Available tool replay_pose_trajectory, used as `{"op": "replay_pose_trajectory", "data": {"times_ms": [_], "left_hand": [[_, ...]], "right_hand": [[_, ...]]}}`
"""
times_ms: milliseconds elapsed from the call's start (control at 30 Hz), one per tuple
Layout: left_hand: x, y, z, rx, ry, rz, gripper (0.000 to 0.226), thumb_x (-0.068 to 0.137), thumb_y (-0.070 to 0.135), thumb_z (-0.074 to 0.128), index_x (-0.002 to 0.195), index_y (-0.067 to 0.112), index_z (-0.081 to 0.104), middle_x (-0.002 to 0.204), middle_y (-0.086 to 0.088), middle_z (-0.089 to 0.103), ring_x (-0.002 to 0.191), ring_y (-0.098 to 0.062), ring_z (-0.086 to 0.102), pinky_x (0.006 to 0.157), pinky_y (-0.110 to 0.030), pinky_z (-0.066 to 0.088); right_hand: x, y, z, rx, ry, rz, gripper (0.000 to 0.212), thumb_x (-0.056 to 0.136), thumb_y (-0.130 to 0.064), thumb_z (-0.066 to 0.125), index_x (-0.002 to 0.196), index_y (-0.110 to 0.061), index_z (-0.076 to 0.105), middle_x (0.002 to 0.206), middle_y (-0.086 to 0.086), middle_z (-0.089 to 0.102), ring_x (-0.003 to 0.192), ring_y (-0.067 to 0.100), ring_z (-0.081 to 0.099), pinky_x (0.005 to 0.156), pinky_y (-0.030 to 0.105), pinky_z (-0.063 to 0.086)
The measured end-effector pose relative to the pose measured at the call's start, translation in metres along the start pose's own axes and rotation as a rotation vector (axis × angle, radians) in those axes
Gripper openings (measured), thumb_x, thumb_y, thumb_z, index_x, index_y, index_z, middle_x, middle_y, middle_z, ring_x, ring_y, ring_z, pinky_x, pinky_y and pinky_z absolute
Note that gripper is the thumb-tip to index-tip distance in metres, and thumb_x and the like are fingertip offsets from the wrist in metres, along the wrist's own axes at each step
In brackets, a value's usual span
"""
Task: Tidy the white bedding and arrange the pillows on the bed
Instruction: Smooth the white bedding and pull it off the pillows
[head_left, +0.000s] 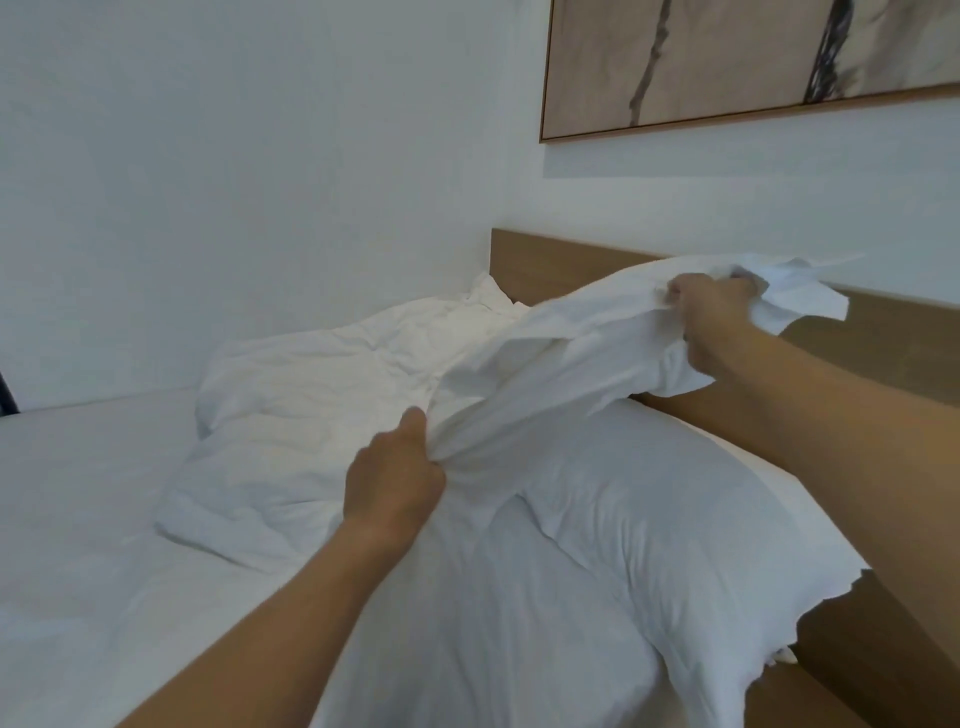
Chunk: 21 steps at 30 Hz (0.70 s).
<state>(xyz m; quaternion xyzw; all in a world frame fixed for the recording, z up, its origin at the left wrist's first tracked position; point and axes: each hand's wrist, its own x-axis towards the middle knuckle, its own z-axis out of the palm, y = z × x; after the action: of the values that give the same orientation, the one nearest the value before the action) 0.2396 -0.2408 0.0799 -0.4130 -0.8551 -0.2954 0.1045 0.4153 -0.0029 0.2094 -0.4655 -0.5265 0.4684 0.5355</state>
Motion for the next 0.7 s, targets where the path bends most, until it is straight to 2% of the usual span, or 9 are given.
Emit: {"op": "replay_pose_trajectory", "data": {"times_ms": [67,133,200,267,400,467,533,600,700], "left_hand": [[0.015,0.001,-0.012,-0.007,0.055,0.073,0.027,0.075,0.009,0.049,0.095,0.022,0.035,0.085,-0.013,0.061,0.078,-0.039,0.057,0.063,-0.036,0.040],[0.026,0.003,-0.020,-0.007,0.080,0.131,0.027,0.073,0.007,0.048,0.091,0.022,0.033,0.074,-0.009,0.054,0.070,-0.038,0.051,0.060,-0.036,0.038],[0.032,0.003,-0.024,-0.006,0.096,0.170,0.026,0.073,0.006,0.047,0.091,0.022,0.034,0.070,-0.006,0.049,0.067,-0.036,0.047,0.058,-0.035,0.036],[0.031,0.003,-0.024,0.016,0.098,0.232,0.025,0.076,0.008,0.048,0.095,0.021,0.037,0.070,-0.003,0.048,0.066,-0.034,0.045,0.059,-0.034,0.035],[0.013,0.008,-0.011,0.011,0.039,0.401,0.024,0.080,0.011,0.049,0.092,0.025,0.034,0.079,-0.007,0.060,0.072,-0.037,0.052,0.058,-0.034,0.036],[0.006,0.007,-0.003,-0.020,0.030,0.399,0.023,0.080,0.011,0.049,0.092,0.023,0.034,0.083,-0.006,0.060,0.075,-0.036,0.054,0.058,-0.034,0.034],[-0.006,0.005,0.008,-0.063,0.106,0.341,0.027,0.078,0.014,0.053,0.101,0.019,0.041,0.093,-0.005,0.056,0.080,-0.031,0.053,0.060,-0.033,0.035],[-0.029,0.001,0.027,0.024,0.149,0.234,0.057,0.071,0.027,0.063,0.124,0.017,0.043,0.112,-0.006,0.051,0.093,-0.029,0.051,0.065,-0.036,0.043],[-0.065,-0.005,0.057,0.160,0.067,0.058,0.113,0.051,0.049,0.071,0.150,0.018,0.028,0.132,-0.015,0.043,0.111,-0.035,0.048,0.076,-0.051,0.049]], "right_hand": [[-0.015,0.015,-0.001,-0.107,-0.172,-0.209,0.092,0.086,-0.027,0.055,0.154,-0.028,-0.008,0.160,0.006,0.011,0.140,0.028,0.026,0.115,0.048,0.027],[-0.031,0.041,-0.001,-0.364,-0.377,-0.605,0.103,0.075,-0.024,0.055,0.151,-0.035,-0.012,0.161,0.006,-0.012,0.149,0.023,-0.004,0.120,0.042,0.009],[-0.040,0.065,0.000,-0.699,-0.580,-0.955,0.110,0.069,-0.029,0.061,0.150,-0.038,-0.013,0.157,0.003,-0.031,0.146,0.023,-0.025,0.118,0.051,0.007],[-0.042,0.084,0.007,-0.906,-0.612,-1.101,0.116,0.073,-0.034,0.072,0.149,-0.043,-0.016,0.154,-0.004,-0.037,0.144,0.024,-0.030,0.109,0.070,0.016],[-0.043,0.087,0.030,-1.029,-0.422,-1.081,0.117,0.073,-0.050,0.076,0.148,-0.044,-0.013,0.158,-0.008,-0.024,0.146,0.028,-0.023,0.092,0.079,0.027],[-0.039,0.084,0.043,-1.092,-0.452,-1.083,0.084,0.077,-0.040,0.073,0.146,-0.032,0.025,0.161,-0.003,0.003,0.148,0.030,-0.010,0.091,0.071,0.035],[-0.038,0.078,0.054,-1.117,-0.422,-1.070,0.034,0.081,-0.022,0.063,0.115,-0.019,0.056,0.139,0.005,0.044,0.140,0.033,0.021,0.089,0.059,0.043],[-0.042,0.068,0.064,-1.107,-0.299,-0.941,0.009,0.082,-0.014,0.052,0.088,-0.016,0.059,0.104,0.006,0.055,0.118,0.034,0.042,0.081,0.051,0.046],[-0.042,0.048,0.080,-1.065,-0.083,-0.615,0.015,0.085,-0.013,0.047,0.087,-0.021,0.059,0.100,0.006,0.056,0.115,0.033,0.046,0.090,0.052,0.040]]}}
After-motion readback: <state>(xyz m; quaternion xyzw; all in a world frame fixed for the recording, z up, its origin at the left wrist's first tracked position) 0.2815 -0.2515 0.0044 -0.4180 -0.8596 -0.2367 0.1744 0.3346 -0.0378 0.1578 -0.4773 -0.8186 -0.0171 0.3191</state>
